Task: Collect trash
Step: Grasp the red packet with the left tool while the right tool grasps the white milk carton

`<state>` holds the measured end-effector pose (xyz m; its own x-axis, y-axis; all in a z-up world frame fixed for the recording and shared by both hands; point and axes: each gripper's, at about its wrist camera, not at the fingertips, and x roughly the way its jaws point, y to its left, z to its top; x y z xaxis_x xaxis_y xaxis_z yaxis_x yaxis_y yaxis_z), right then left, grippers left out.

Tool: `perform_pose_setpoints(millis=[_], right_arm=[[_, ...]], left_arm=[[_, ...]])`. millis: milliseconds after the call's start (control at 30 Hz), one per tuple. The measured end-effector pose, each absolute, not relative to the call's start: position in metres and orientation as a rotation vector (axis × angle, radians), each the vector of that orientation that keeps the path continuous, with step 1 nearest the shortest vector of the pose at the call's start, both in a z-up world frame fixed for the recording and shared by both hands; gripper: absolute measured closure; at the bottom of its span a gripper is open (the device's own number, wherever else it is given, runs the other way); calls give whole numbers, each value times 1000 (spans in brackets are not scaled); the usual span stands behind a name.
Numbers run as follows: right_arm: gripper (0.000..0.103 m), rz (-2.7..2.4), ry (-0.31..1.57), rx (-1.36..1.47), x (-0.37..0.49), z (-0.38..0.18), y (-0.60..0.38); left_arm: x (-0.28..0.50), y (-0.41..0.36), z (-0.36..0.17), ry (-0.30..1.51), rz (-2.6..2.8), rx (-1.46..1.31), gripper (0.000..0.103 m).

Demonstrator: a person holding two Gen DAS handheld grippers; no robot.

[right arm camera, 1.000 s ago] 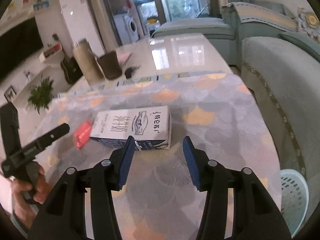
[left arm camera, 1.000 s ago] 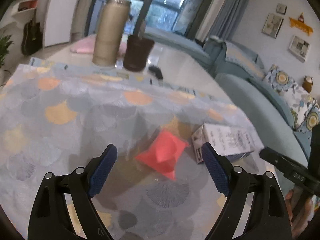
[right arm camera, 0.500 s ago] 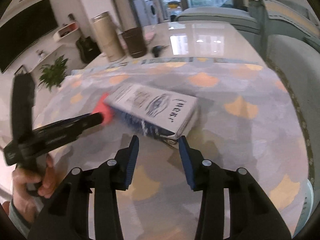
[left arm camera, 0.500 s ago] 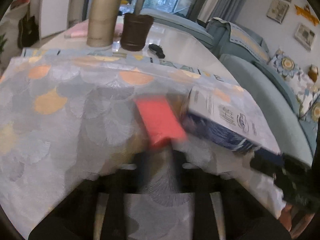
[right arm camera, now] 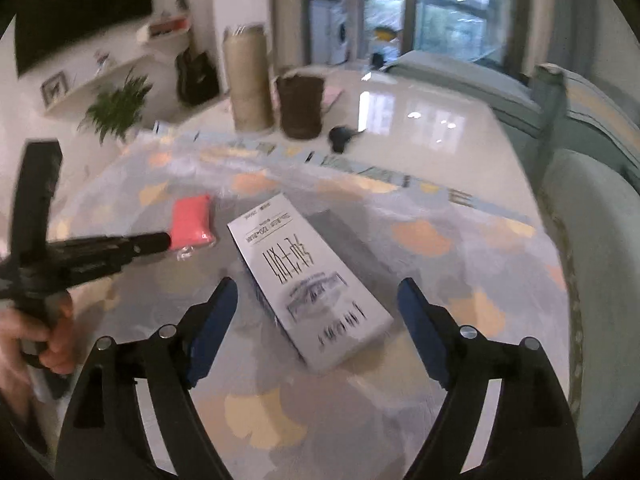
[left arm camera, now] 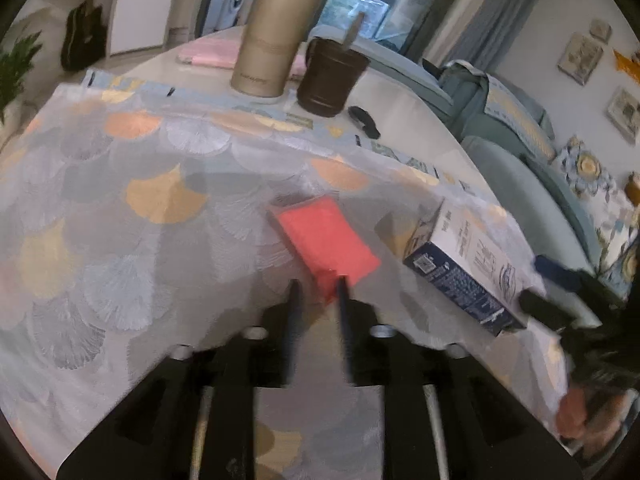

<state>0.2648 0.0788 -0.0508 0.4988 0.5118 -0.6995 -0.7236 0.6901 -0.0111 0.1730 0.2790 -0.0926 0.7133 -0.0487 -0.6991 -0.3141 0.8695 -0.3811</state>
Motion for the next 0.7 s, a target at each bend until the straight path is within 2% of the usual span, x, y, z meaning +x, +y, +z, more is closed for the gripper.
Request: perform_pose_setpoints(millis=[100,200,300,400,567,633,667,700], right_arm=[[21,802,735,-413,270,-63,98],[23,786,763,-439,280,-75,107],[39,766,758,-375,280,-76,97],[45,686,775,-279,276,-75,80],[47,610,766,-208,267,-77,60],[47,602,746,-207,263,-78,58],[47,602,739,-209,262,-78,57],[47,603,737,-208,261,-78,56]], left_arm=[[170,282,-89,727,139,-546,45],[176,275,-89,715,110,-559,35],[186,265,-91,753,166,-507,35],[197,260,-91,759,212,-501,29],[226,253,-91,791,277,-426,29],[235,245,-91,813,317,-355,32],[239,242,-93,827,331,-326,39],[241,238,-92,836,348,-293,54]])
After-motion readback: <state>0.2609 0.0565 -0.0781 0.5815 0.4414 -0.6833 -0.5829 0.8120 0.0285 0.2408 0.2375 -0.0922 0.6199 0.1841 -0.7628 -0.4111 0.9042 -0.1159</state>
